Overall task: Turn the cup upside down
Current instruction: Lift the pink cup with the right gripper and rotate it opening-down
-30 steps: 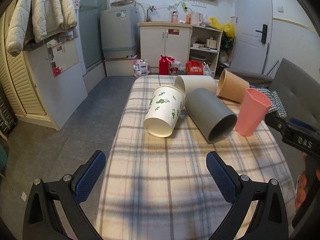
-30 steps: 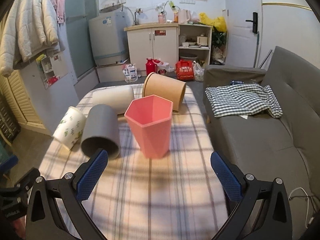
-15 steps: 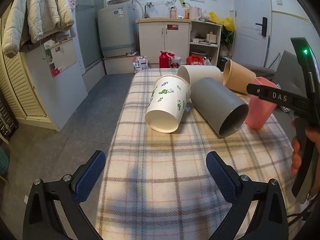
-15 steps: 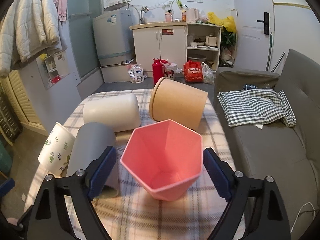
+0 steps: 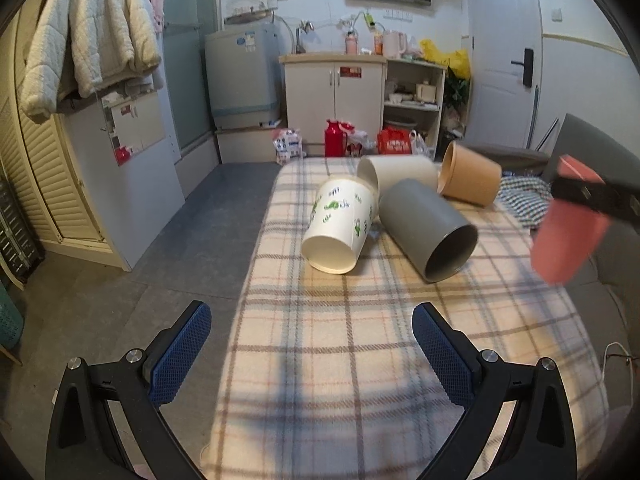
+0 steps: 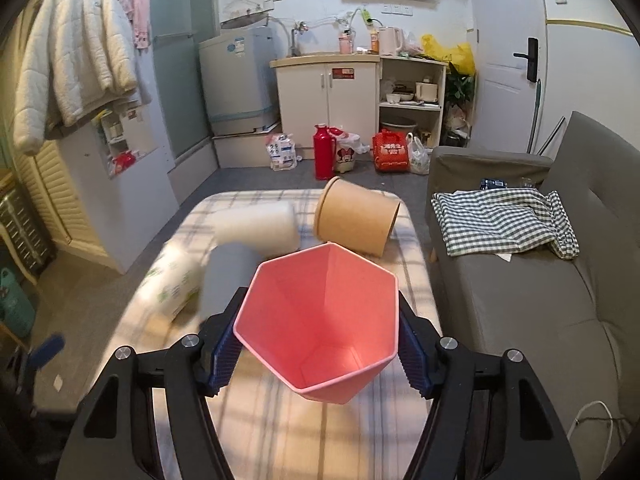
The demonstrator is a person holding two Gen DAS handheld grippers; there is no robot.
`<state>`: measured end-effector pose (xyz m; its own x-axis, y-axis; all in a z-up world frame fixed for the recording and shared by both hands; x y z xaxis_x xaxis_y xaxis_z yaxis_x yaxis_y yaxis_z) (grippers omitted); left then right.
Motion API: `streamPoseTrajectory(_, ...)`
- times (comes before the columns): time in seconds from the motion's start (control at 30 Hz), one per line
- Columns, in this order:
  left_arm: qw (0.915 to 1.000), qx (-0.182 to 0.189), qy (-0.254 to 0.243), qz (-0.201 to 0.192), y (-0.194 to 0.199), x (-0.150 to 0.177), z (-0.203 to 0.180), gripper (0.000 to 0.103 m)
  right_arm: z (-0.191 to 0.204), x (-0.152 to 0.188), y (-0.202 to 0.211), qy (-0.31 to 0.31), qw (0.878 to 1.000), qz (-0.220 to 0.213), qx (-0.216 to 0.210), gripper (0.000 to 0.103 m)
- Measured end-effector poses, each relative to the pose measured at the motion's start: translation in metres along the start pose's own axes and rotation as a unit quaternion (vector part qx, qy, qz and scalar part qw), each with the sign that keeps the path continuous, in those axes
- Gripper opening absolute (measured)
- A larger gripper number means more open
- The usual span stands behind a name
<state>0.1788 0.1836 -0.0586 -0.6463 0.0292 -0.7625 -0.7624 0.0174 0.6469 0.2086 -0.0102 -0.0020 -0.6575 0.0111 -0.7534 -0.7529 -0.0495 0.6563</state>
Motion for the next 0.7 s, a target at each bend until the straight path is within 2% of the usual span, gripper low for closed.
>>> streamPoseTrajectory(0.2,0.9998,0.004,0.013,-0.013,0.043,0.012,0.011,0.103,0.03,0.051,0.063,0.006,0.998,0.048,-0.029,0.067)
streamPoseTrajectory(0.33,0.9998,-0.007,0.014,-0.009,0.057,0.022,0.019,0.103,0.058,0.092,0.08,0.013,0.993,0.094,-0.064,0.067)
streamPoseTrajectory(0.5,0.9997,-0.009,0.024,0.002,0.059,0.03,0.031,0.103,0.08,0.122,0.067,-0.007,0.985,0.144,-0.09,0.067)
streamPoseTrajectory(0.63,0.9995,-0.011,0.029,-0.001,0.057,0.03,0.039,0.103,0.082,0.125,0.041,-0.037,0.979,0.178,-0.096,0.067)
streamPoseTrajectory(0.7,0.9996,-0.009,0.028,0.0,0.054,0.03,0.041,0.103,0.081,0.121,0.033,-0.048,0.978,0.176,-0.099,0.067)
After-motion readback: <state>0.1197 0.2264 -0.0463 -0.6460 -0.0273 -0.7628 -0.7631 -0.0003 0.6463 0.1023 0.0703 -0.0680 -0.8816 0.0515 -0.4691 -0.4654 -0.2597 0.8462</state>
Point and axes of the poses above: each gripper's, at about its wrist camera, not at the fingertips, and y roughly against the way its jaws point, z to its left, x to its underside, the point moved 3 cm from there along -y, roughly the way its jaws point, and after that the axes turned 2 degrees about z, right-handed, at the moved point
